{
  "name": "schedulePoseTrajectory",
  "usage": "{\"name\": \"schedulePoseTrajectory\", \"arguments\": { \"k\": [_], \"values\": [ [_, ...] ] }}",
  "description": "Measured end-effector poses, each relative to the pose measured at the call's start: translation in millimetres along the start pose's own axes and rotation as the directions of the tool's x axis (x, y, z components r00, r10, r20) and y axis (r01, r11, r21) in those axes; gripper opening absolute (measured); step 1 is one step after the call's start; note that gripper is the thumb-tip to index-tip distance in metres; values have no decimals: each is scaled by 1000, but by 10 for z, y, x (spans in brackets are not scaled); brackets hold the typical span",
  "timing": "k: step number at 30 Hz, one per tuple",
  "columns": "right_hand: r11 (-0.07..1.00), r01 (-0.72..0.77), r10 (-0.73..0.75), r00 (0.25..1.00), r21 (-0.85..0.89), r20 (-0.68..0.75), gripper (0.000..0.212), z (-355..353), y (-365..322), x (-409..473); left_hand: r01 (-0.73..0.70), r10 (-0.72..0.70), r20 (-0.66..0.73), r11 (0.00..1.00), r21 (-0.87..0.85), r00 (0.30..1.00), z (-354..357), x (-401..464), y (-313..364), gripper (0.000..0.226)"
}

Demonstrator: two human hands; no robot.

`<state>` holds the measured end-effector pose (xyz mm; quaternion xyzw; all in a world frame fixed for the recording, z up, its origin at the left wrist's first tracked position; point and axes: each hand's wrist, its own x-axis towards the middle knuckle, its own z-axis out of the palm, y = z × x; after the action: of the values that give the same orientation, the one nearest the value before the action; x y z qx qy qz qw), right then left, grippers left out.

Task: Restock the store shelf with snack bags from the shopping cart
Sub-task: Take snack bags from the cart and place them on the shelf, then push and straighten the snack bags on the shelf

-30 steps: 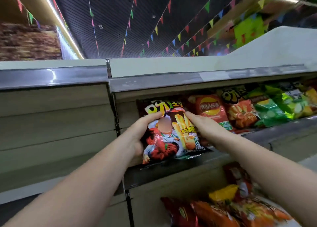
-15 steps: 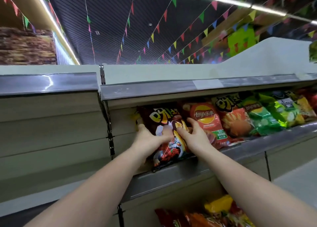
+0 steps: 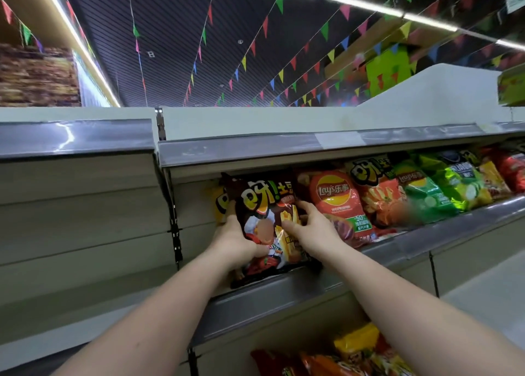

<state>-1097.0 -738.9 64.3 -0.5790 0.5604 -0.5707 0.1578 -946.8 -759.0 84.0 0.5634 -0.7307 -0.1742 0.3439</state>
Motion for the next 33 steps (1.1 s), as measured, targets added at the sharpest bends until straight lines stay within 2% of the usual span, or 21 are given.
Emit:
{"name": "schedulePoseTrajectory", "arguments": {
  "k": [6, 10, 12, 15, 17, 21, 28, 33],
  "values": [
    [992, 23, -24, 1000, -122, -5, 57, 51, -1, -63, 15, -13, -37, 998, 65, 999, 66, -34, 26, 76],
    [990, 14, -20, 999, -140, -41, 62, -39, -105, -143, 34, -31, -85, 999, 37, 996, 57, -179, 102, 98],
    [990, 23, -36, 995, -141, -90, 59, -111, -177, -238, -23, 23, -129, 1000, 5, 991, 31, -300, 146, 106],
    [983, 38, -65, 986, -179, -151, 51, -243, -268, -449, -180, 173, -160, 983, -30, 972, -48, -583, 202, 94],
    [974, 30, -71, 982, -226, -174, 45, -336, -310, -638, -247, 236, -132, 966, -80, 963, -81, -825, 210, 88],
    [957, -29, -30, 980, -289, -197, 38, -509, -364, -1100, -294, 289, -52, 946, -137, 956, -68, -1304, 140, 79],
    [930, -191, 105, 956, -313, -273, 37, -687, -375, -2004, -251, 281, 82, 931, -266, 956, -52, -2001, -72, 75],
    [902, -265, 185, 951, -341, -249, 34, -692, -316, -2540, -176, 235, 158, 931, -321, 959, 18, -2350, -193, 71]
  ]
}}
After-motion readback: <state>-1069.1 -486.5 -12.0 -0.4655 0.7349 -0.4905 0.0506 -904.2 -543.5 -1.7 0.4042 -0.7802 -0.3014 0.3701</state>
